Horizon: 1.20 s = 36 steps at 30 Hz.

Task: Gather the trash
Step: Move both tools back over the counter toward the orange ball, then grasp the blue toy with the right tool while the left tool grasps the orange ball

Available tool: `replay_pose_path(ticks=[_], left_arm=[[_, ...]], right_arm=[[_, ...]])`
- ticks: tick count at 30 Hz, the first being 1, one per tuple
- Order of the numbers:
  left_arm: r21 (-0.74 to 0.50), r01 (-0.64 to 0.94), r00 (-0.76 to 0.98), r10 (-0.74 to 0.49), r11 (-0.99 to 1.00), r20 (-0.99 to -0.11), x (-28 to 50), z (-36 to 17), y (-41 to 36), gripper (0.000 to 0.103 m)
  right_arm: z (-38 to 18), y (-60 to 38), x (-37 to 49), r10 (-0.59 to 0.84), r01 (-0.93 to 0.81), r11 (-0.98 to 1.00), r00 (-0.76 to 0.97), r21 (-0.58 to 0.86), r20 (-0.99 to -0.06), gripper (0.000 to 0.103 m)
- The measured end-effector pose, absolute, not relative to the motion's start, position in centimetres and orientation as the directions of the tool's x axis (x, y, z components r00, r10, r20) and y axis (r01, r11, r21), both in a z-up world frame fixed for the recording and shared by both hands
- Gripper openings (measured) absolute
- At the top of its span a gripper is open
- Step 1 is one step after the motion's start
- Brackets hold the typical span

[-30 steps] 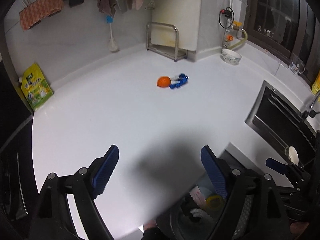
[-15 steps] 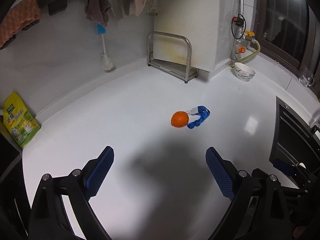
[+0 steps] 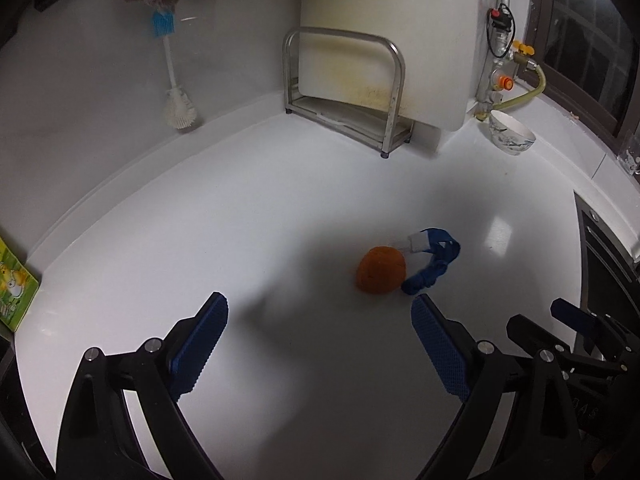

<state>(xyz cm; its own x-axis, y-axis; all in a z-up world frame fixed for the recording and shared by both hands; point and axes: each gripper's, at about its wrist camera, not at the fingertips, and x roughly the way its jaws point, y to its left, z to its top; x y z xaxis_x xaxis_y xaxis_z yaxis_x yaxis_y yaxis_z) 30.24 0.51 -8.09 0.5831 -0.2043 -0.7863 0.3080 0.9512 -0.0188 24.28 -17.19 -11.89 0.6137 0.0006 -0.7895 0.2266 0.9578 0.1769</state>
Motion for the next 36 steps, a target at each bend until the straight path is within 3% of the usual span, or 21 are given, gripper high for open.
replay_pose_path(ticks=[15,30,32,36], left_arm=[[-0.029,0.286,0.564,-0.193,0.958,-0.803,33.6,-10.6,1.1,0.091],[-0.04,0.283,0.551,-0.197,0.958,-0.811,34.5,-11.2,1.4,0.091],[-0.049,0.283,0.548,-0.204,0.958,-0.811,34.4,-11.2,1.3,0.091],[-0.047,0.296,0.55,-0.211,0.954,-0.808,34.1,-11.2,0.8,0.091]], right_arm=[[-14.2,-16.5,31.1,0.04,0.195,0.961,0.597,0.194,-0.801,0.078],[-15.5,-16.2,33.6,-0.016,0.206,0.97,0.596,0.133,-0.803,0.077],[-15.4,-16.1,33.7,-0.015,0.197,0.971,0.604,0.132,-0.796,0.067],[-15.6,-16.0,34.0,0.019,0.168,0.974,0.6,0.15,-0.799,0.033]])
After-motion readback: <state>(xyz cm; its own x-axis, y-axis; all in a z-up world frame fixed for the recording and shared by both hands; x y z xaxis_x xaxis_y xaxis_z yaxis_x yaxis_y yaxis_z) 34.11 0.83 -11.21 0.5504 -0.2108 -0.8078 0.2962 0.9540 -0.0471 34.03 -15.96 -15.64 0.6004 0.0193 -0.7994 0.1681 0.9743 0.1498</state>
